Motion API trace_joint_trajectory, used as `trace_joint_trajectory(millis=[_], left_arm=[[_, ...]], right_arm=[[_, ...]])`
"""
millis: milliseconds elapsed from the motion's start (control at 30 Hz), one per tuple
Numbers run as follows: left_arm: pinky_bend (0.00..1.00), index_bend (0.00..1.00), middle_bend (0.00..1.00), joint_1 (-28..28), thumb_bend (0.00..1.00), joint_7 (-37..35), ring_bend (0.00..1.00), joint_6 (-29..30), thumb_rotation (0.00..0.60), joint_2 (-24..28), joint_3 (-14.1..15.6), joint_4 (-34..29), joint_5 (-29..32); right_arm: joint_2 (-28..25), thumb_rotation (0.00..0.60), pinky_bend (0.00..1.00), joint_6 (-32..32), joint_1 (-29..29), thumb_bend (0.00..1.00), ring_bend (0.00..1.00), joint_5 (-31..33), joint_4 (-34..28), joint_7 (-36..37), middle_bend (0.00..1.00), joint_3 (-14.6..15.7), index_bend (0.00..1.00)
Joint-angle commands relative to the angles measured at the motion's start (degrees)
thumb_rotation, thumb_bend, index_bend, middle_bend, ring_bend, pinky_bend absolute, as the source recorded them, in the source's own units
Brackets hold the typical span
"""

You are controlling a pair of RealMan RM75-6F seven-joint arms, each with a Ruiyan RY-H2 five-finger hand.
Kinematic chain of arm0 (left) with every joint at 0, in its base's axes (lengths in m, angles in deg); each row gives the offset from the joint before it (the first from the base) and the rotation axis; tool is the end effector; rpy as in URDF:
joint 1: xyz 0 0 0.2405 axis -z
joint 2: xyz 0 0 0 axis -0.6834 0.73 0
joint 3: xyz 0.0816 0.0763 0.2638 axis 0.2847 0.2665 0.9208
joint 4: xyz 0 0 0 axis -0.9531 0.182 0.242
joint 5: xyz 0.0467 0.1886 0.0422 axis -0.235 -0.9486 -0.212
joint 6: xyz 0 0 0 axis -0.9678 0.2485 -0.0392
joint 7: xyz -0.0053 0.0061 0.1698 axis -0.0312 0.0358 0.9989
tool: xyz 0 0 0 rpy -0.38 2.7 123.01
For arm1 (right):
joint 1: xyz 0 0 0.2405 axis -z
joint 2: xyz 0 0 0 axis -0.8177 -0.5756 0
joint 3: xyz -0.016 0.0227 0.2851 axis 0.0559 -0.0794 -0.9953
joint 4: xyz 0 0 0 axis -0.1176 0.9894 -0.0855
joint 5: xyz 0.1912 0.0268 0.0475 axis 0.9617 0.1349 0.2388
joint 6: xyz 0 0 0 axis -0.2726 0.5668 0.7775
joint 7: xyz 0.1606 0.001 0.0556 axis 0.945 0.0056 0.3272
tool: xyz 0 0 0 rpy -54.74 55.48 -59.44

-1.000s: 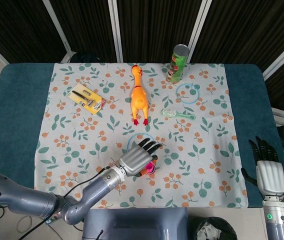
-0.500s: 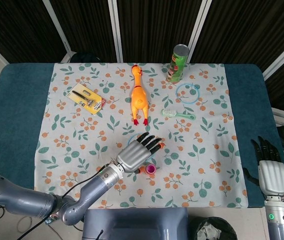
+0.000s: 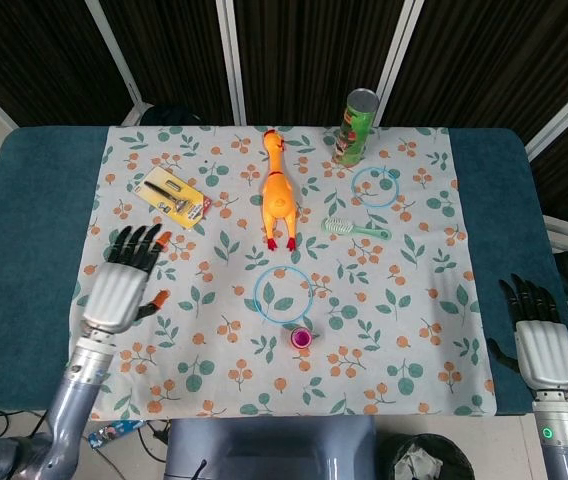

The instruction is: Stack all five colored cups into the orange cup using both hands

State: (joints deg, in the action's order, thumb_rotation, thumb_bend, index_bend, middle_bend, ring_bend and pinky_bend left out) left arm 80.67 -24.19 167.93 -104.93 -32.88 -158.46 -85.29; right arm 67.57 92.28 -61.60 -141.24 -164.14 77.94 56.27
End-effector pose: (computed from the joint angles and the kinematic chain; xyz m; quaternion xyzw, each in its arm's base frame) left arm -0.1873 0.3185 0.0712 -0.6600 -0.3127 -0.4456 0.5178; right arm -0.3439 -0.2294 0.1439 0.5944 -0.3660 0.3688 0.6138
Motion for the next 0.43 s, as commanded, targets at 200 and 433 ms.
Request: trace_joint_trajectory(millis=[200,433], left_arm=[[0.00,0.04,0.00,-16.2,0.22,-27.1,0.00,5.0,0.600,6.5,3.2,12.4,-1.2],[0.00,0.07,0.00,-19.8,0.22,-30.4,0.00,4.3,0.600,7.9,1.3,13.3,-2.1]], right_arm=[[-0.8,0.600,0.09,-0.4,-0.1,0.33,0.00,-0.6,-1.4,-1.1,0.00,0.6,0.04],[-2.2,0.600,0.09,-1.5,-0.3,0.33,0.00,-1.0,-2.2,-0.7,0.00,1.3,0.04]])
